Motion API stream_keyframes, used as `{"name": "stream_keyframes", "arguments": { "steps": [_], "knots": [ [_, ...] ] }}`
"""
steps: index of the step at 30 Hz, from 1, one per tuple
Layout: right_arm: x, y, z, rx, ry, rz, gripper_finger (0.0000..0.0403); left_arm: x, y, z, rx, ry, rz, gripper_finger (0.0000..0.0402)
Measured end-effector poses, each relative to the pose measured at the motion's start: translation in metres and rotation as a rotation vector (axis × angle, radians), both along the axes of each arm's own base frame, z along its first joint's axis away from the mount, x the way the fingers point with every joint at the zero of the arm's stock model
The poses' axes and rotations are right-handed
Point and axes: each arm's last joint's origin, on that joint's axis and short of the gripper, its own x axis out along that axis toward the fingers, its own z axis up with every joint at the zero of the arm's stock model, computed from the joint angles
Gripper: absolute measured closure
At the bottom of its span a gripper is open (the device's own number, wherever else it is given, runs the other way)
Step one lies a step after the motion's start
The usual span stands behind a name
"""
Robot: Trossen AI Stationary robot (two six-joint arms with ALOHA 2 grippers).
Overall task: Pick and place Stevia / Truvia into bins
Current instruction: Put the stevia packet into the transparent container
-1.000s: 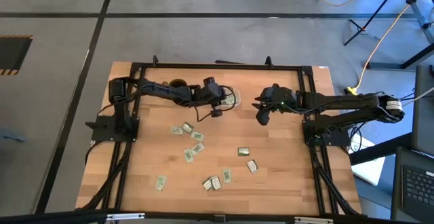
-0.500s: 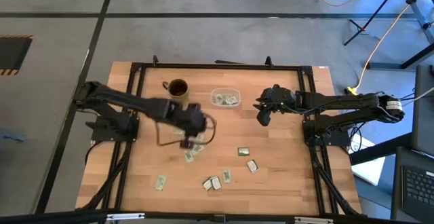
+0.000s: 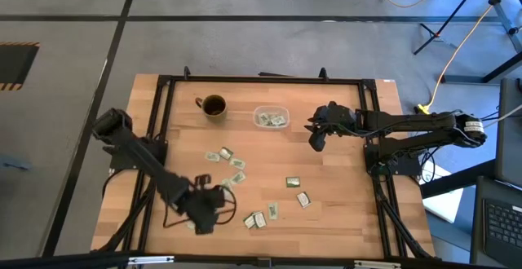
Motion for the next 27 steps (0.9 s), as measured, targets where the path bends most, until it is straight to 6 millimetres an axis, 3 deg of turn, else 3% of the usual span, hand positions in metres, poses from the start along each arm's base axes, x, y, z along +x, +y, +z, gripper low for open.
{"name": "stream_keyframes", "arguments": {
  "steps": [8,14,27],
  "knots": [
    [0.001,0.000,0.001,0.024,-0.027,-0.025,0.0256,-0.022,-0.034,-0.034,-0.008,0.135,0.161,0.0318],
    [0.001,0.000,0.001,0.044,-0.039,-0.042,0.0256,-0.032,-0.042,-0.050,-0.011,0.260,0.261,0.0327],
    [0.001,0.000,0.001,0.045,-0.039,-0.043,0.0256,-0.037,-0.048,-0.062,0.002,0.288,0.345,0.0335]
  ]
}}
